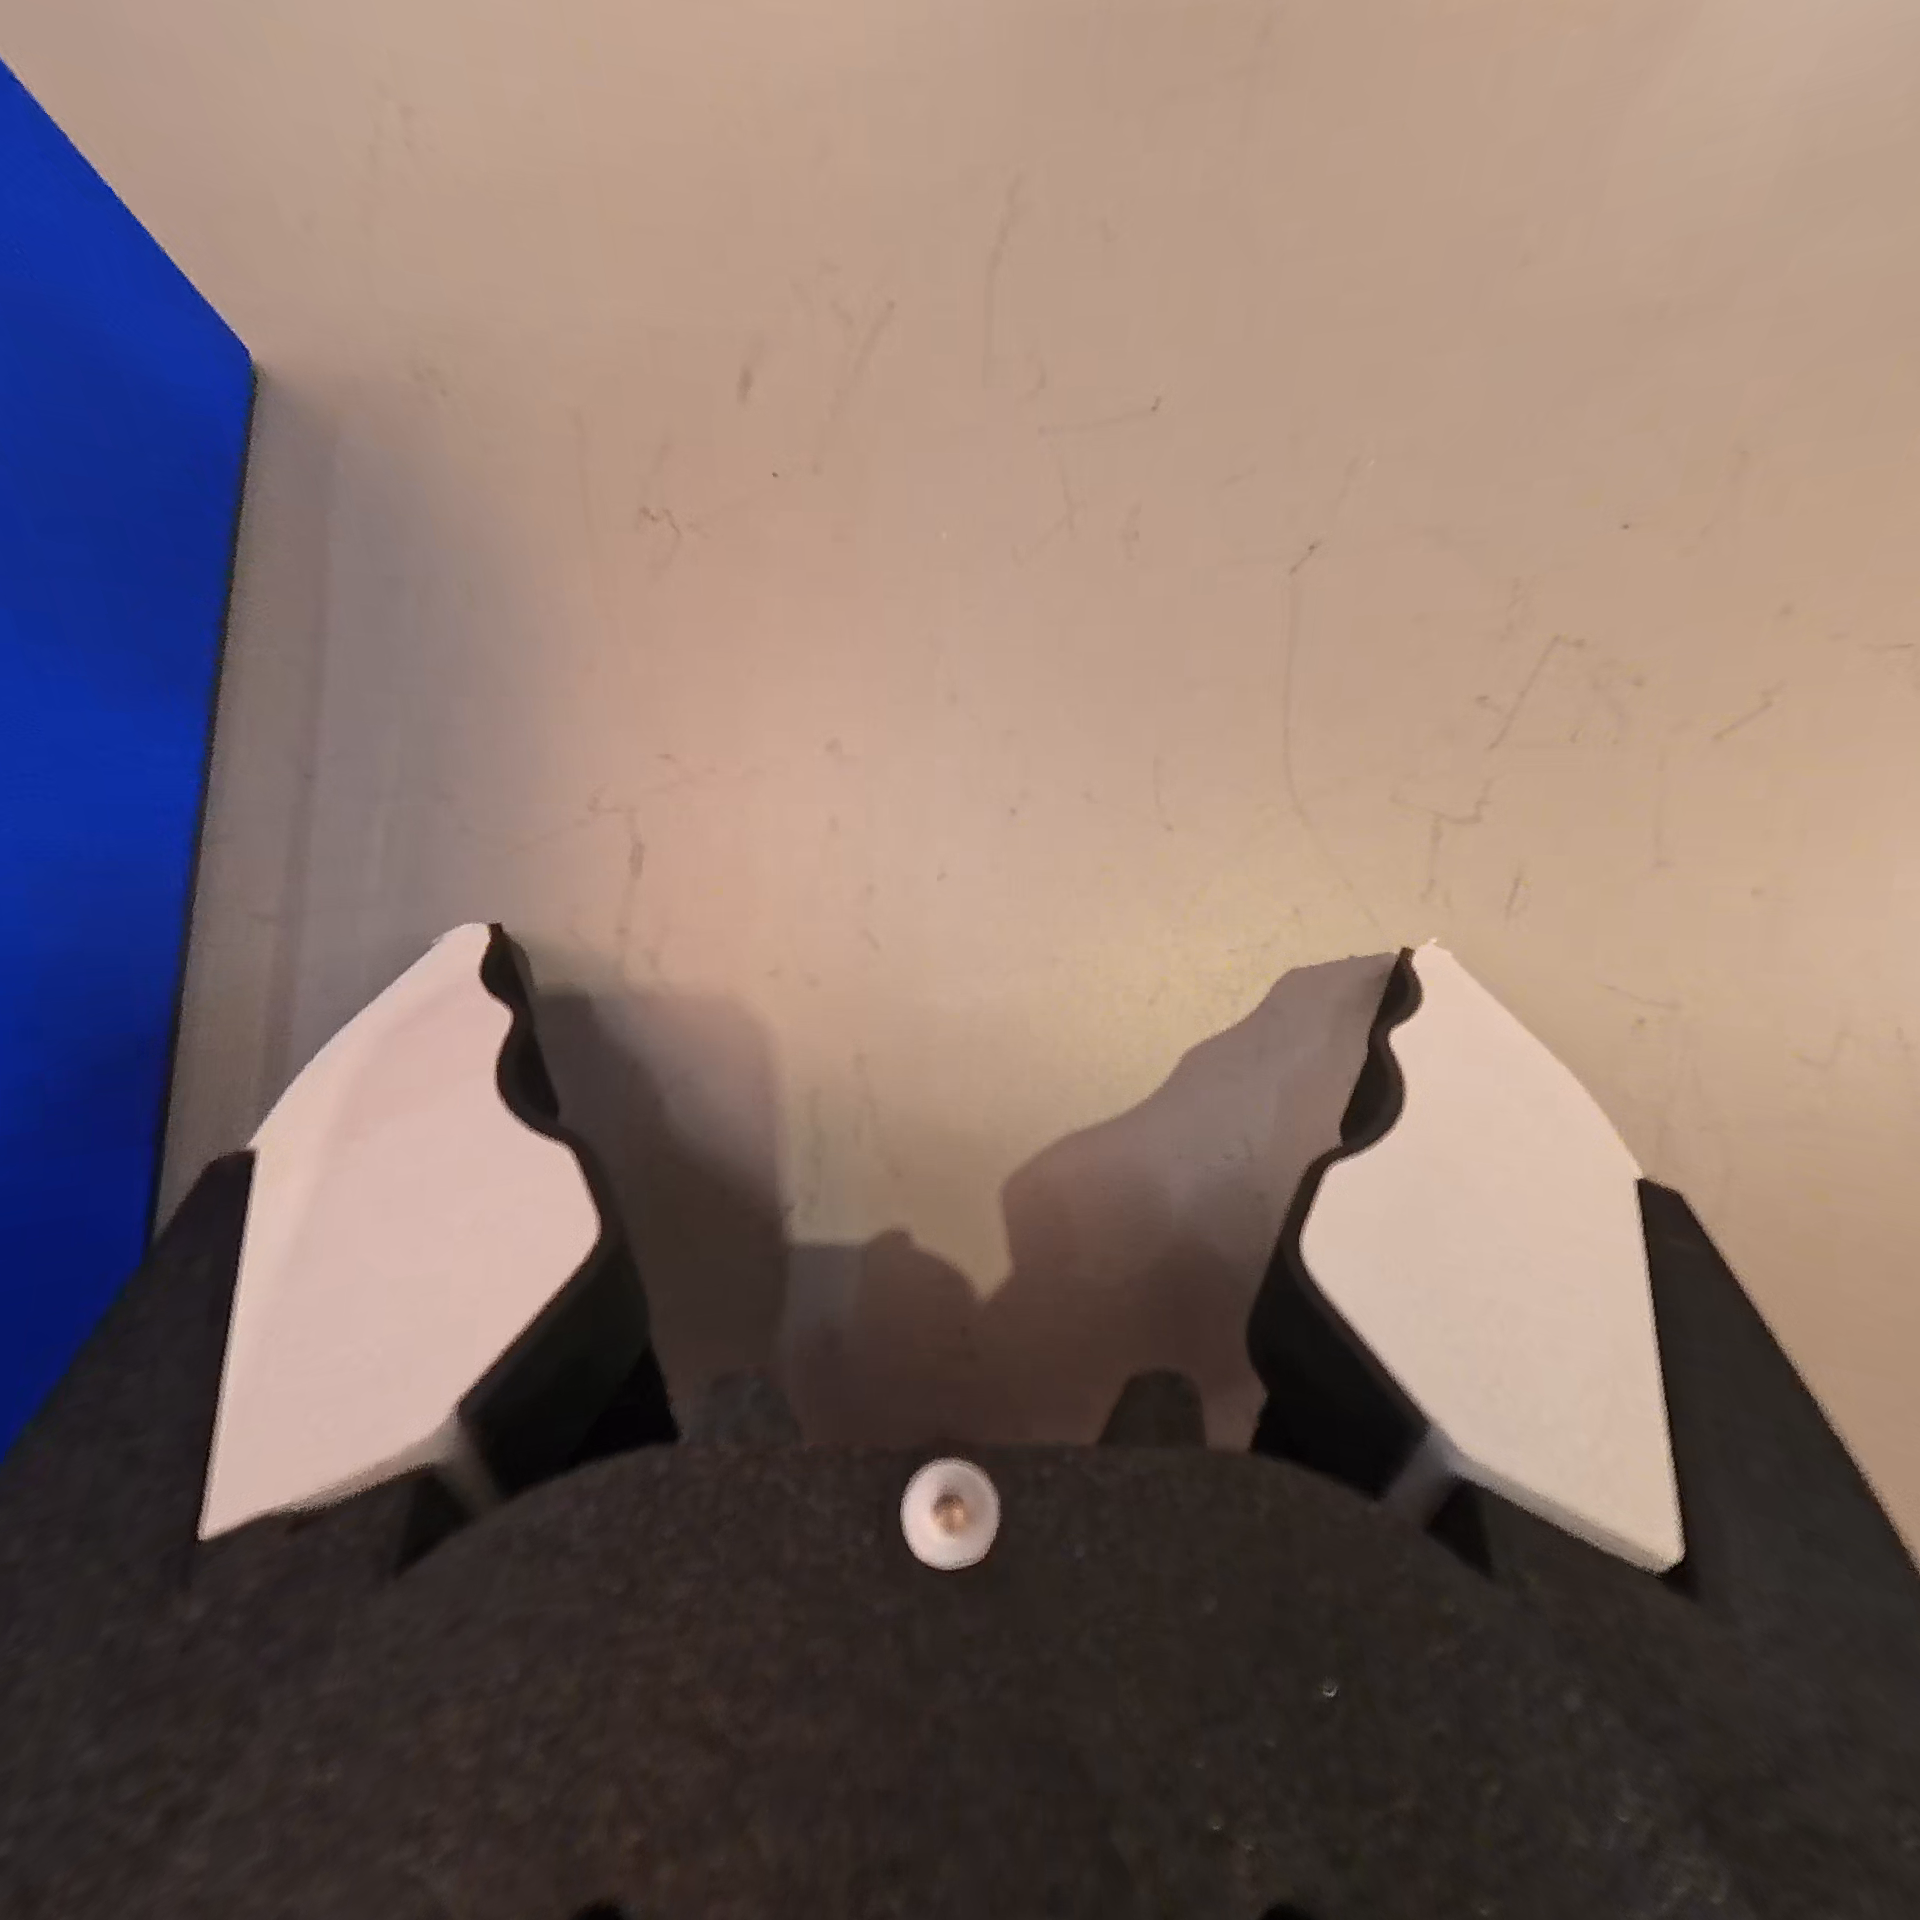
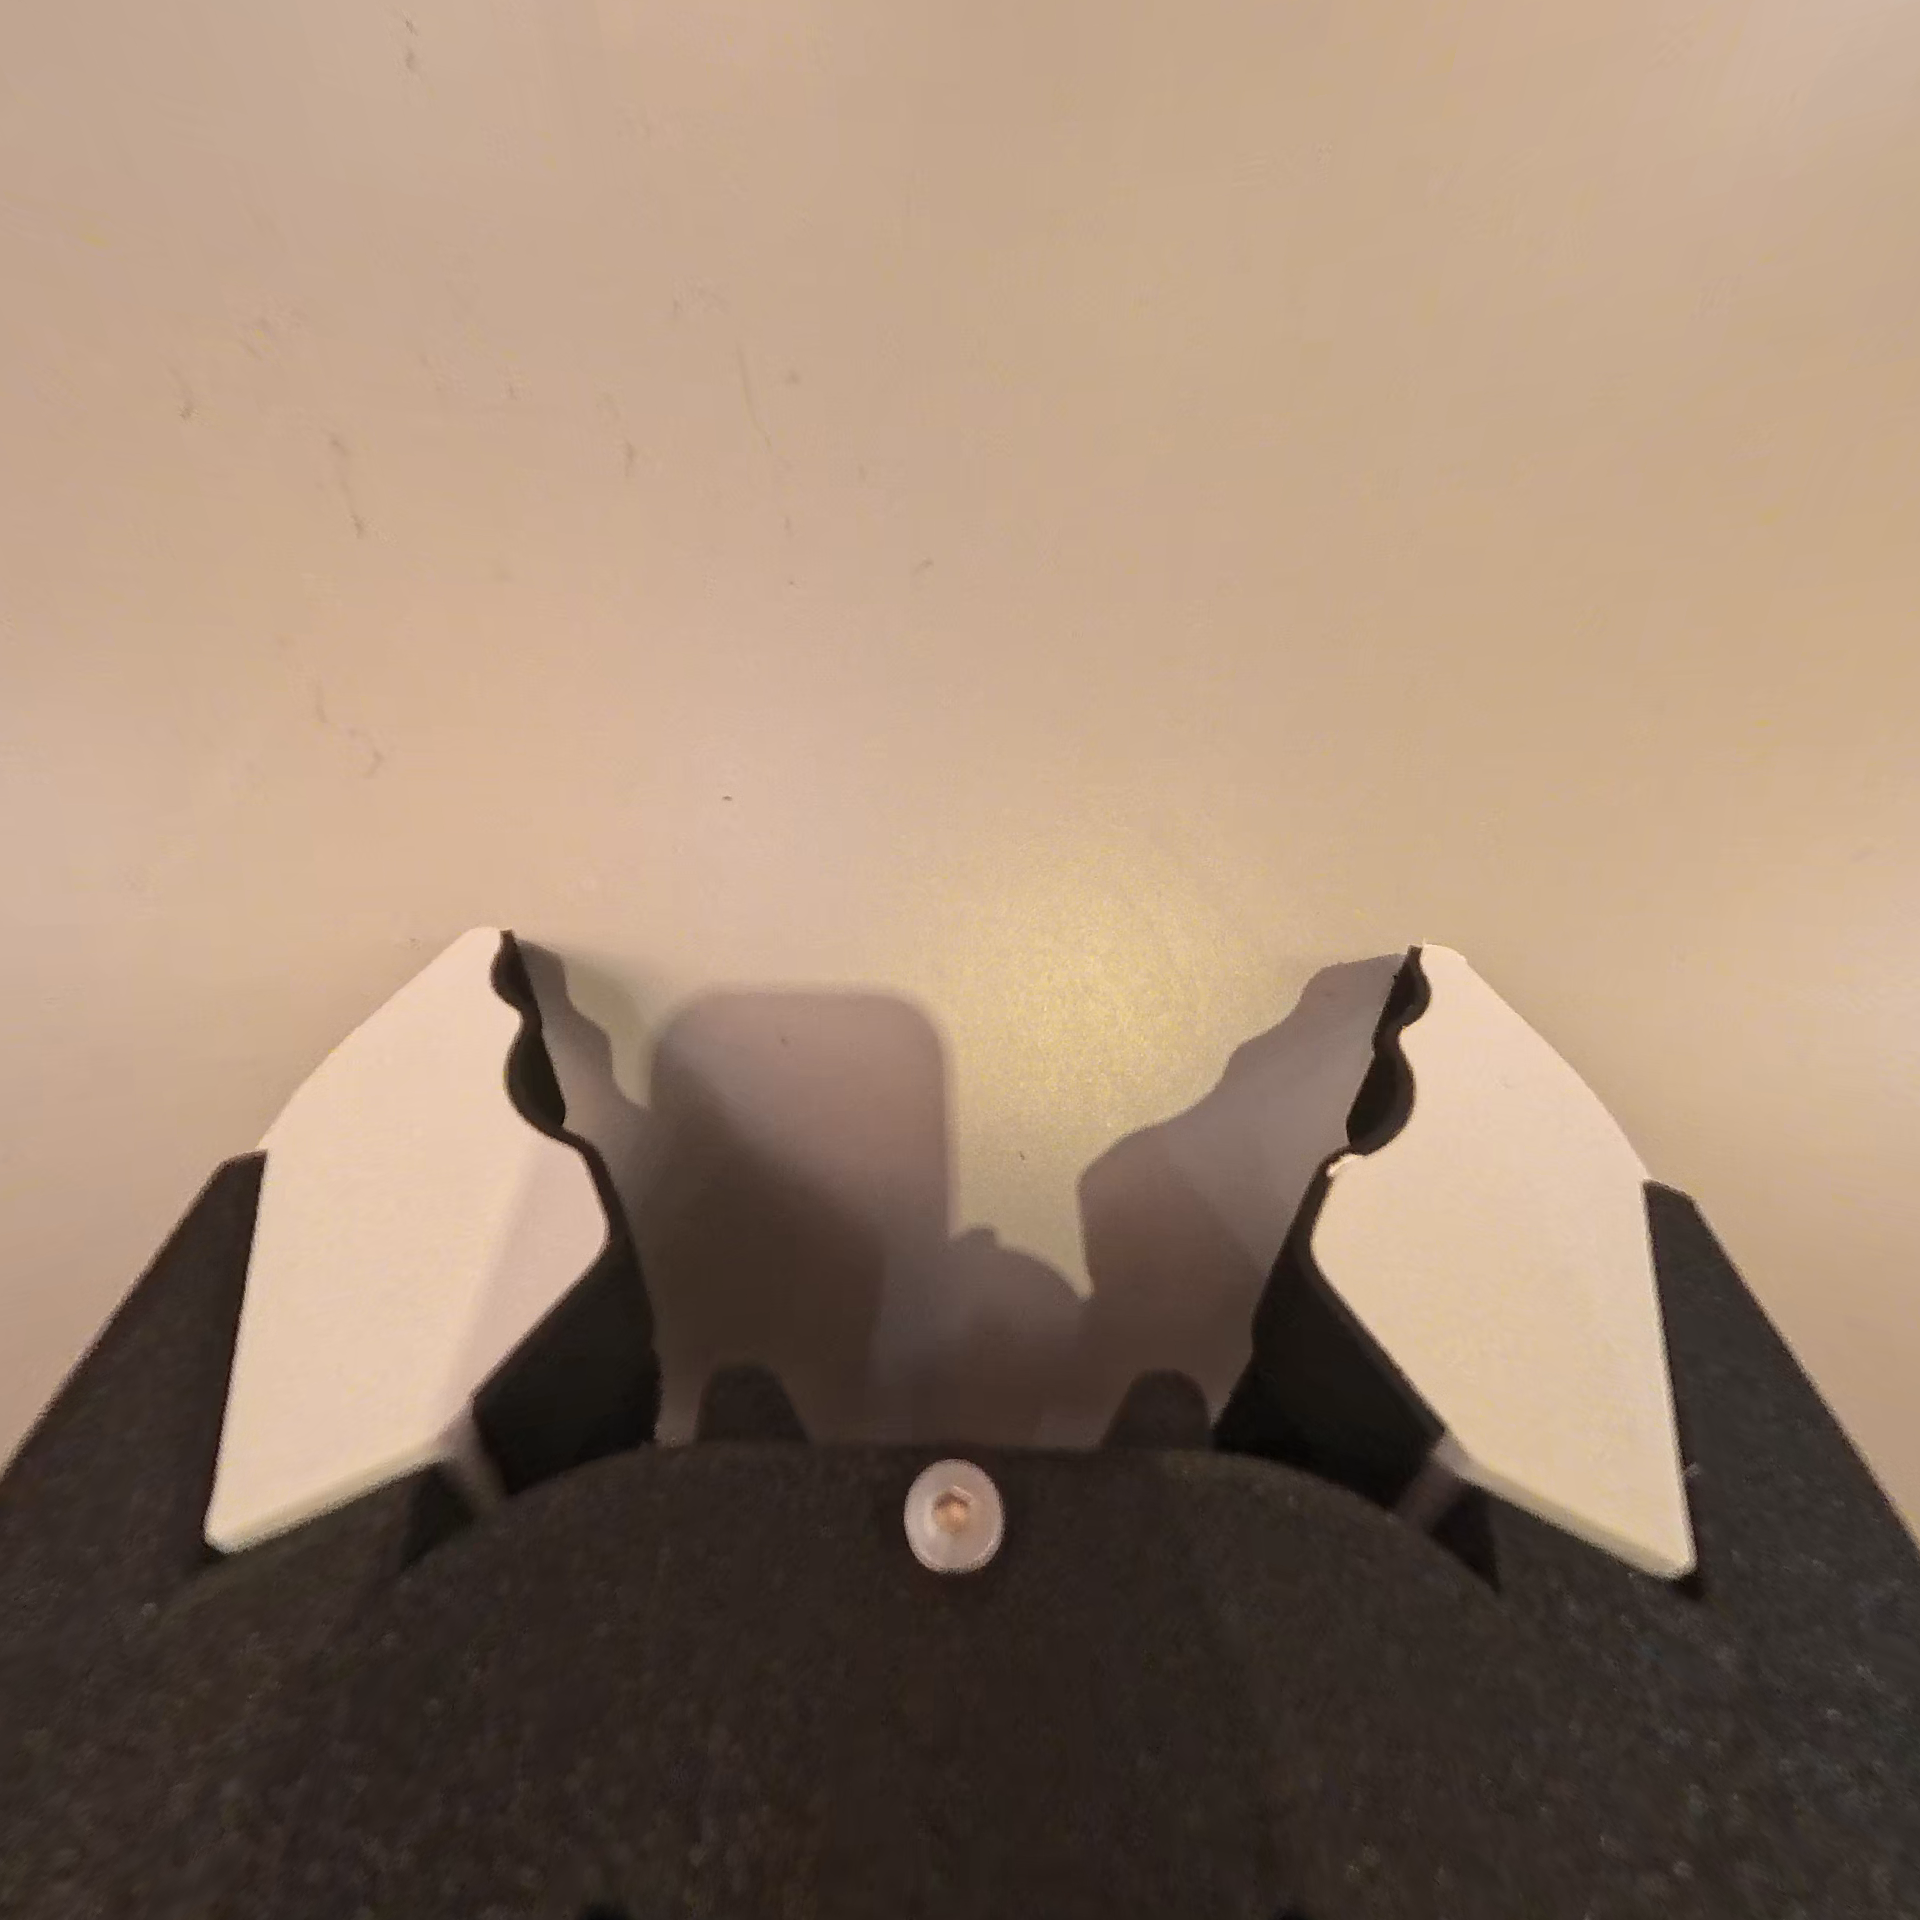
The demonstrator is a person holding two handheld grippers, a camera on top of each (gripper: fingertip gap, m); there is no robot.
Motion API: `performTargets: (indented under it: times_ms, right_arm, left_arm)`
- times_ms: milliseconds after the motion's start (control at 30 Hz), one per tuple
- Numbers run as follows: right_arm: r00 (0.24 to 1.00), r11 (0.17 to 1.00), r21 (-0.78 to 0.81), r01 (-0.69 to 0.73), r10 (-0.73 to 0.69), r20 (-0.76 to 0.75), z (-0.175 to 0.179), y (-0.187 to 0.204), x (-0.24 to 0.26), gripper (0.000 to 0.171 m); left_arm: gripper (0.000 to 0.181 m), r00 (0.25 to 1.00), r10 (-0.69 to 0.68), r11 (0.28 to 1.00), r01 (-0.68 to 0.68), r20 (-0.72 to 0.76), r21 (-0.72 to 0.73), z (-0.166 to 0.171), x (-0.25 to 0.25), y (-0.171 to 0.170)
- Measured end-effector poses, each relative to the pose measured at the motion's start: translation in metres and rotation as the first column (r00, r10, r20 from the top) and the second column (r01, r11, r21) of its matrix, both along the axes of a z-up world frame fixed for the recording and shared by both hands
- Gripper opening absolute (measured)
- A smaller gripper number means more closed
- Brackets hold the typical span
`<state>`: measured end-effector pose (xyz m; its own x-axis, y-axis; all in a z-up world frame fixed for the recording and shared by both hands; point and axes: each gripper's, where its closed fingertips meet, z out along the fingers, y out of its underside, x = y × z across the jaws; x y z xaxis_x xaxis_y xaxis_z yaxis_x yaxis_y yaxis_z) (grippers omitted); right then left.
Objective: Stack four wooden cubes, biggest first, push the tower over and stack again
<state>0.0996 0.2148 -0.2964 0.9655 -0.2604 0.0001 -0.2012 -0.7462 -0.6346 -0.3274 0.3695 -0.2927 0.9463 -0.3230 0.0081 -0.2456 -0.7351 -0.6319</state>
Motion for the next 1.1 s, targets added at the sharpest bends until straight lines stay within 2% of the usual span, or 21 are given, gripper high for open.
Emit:
performTargets:
  times_ms: [900,967,1100]
  right_arm:
    - [1.000,1.000,0.013,-0.017,0.017,-0.015,0.002,-0.001,-0.001,0.146]
    - [1.000,0.998,0.058,0.001,0.000,-0.022,0.008,0.000,0.003,0.146]
    - [0.997,0.982,0.187,-0.007,-0.008,0.080,0.041,-0.001,0.012,0.146]
  left_arm:
    - [0.147,0.998,-0.064,0.998,0.064,0.023,0.000,0.001,0.002,0.004]
    - [0.147,0.992,-0.087,0.996,0.085,0.086,0.025,0.008,0.006,0.005]
    - [0.147,0.982,-0.131,0.980,0.108,0.138,0.164,0.034,0.010,0.006]
